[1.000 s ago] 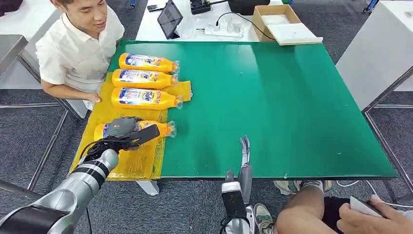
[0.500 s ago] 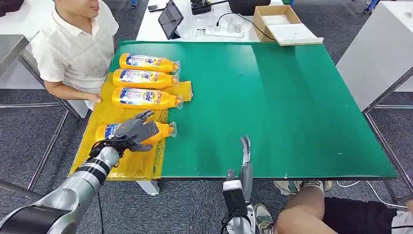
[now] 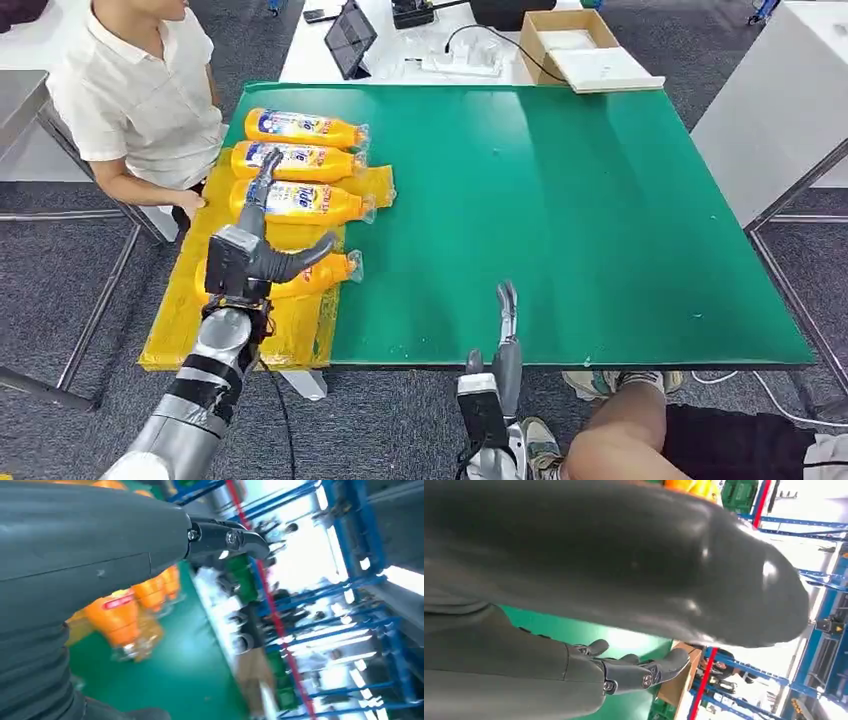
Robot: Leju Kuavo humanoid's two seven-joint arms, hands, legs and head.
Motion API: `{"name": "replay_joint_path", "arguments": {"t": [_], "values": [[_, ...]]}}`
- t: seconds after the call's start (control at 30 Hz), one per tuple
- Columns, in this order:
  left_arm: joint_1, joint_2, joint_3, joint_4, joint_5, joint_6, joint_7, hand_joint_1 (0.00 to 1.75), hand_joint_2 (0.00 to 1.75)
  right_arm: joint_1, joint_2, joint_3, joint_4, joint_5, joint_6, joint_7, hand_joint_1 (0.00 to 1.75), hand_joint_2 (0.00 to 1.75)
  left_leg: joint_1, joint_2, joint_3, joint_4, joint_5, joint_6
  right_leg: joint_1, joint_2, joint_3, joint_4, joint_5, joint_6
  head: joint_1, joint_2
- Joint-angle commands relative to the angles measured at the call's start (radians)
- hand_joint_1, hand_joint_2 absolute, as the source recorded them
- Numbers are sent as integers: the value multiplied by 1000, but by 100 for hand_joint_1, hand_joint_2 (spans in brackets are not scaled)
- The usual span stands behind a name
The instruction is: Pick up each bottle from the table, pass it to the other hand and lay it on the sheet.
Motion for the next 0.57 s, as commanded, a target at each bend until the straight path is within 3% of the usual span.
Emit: {"name": "replay_joint_path", "arguments": {"t": [0.03,0.13,0.17,0.2,0.3,0.4,0.57], "values": [[118,-1,-60,-295,156,-24,-30,0,175,6,-30,33,-43,-23,-1,-32,0,0,0,2,3,0,-1,-1,1,1,2,0,-1,-1,0,0],[177,-6,-95,-330,192,-37,-5,0,175,22,-21,15,-85,-70,56,-32,0,0,0,2,5,-1,-3,-1,1,0,5,0,-3,-2,0,0],[226,-4,-126,-342,217,-41,19,0,175,37,-27,23,-145,-23,27,-32,0,0,0,2,4,-1,-2,-1,0,0,4,0,-2,-1,0,0],[262,-20,-132,-332,236,-22,31,0,175,40,-42,51,-164,-2,3,-32,0,175,0,2,3,-1,-1,-1,0,0,2,-1,-1,-1,0,0],[359,-57,-171,-271,250,43,38,0,175,60,-55,77,-238,25,-93,-32,0,175,-1,3,9,-3,-3,-1,0,0,8,-2,-4,-1,0,0],[404,-57,-193,-290,232,94,-14,0,175,84,-6,1,-282,153,-96,-32,0,175,-1,2,9,-2,-4,-1,0,0,8,-2,-4,-1,0,0],[409,-55,-193,-297,231,96,-14,0,175,85,0,-6,-284,164,-96,-32,0,175,0,1,1,-1,-2,-1,0,-1,1,-1,-2,-1,0,0]]}}
